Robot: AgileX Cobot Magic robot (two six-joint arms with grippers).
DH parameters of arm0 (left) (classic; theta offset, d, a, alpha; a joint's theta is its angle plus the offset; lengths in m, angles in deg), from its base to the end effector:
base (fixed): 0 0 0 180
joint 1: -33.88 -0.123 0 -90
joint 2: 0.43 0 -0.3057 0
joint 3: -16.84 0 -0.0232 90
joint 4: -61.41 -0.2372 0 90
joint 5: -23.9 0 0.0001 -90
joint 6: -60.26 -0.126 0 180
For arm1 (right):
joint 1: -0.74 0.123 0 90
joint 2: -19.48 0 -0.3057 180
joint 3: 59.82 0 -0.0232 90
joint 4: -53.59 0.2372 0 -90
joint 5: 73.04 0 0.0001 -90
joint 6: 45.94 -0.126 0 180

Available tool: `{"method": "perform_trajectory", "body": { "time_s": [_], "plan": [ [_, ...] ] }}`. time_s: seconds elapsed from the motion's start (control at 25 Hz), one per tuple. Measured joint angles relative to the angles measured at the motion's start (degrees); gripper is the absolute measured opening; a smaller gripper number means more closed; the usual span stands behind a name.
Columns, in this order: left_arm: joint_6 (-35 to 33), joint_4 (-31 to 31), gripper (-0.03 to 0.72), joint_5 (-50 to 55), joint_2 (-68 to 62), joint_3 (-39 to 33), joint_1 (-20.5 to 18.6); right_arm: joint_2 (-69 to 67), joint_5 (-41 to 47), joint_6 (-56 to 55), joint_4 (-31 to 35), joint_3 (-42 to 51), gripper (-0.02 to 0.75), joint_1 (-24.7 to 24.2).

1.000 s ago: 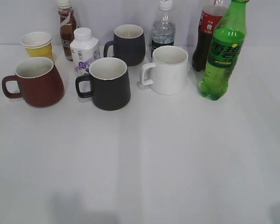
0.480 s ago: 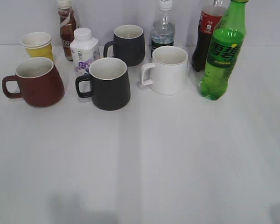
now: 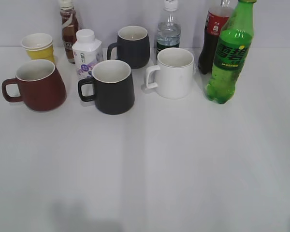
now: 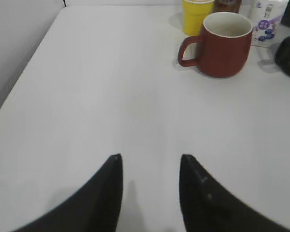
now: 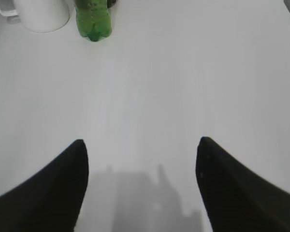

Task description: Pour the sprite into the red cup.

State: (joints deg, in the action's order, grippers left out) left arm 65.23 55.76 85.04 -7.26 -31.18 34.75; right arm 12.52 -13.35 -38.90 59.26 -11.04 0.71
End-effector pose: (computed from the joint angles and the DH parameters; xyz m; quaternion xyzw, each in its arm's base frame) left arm -0.0099 0.0110 0.2600 -0.0330 0.8463 0.0222 0.5312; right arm -0.0070 0.0108 0.2590 -0.0533 0.8427 0.0164 0.5355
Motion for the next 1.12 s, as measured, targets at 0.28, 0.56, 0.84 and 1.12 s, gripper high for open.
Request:
{"method": "perform_trajectory", "body": {
  "time_s": [0.28, 0.56, 0.84, 1.12],
  "plan": [
    [0.0, 0.0, 0.309, -0.05, 0.0, 0.0, 3.37, 0.19, -0.07, 0.0, 0.0, 0.31, 0.519, 0.54],
    [0.0, 0.0, 0.309, -0.05, 0.0, 0.0, 3.19, 0.19, -0.07, -0.09, 0.0, 0.31, 0.519, 1.42],
    [0.0, 0.0, 0.309, -0.05, 0.0, 0.0, 2.42, 0.19, -0.02, -0.09, 0.0, 0.31, 0.519, 1.42],
    [0.0, 0.0, 0.309, -0.05, 0.0, 0.0, 2.42, 0.19, -0.07, -0.09, 0.0, 0.31, 0.519, 1.42]
  ]
}}
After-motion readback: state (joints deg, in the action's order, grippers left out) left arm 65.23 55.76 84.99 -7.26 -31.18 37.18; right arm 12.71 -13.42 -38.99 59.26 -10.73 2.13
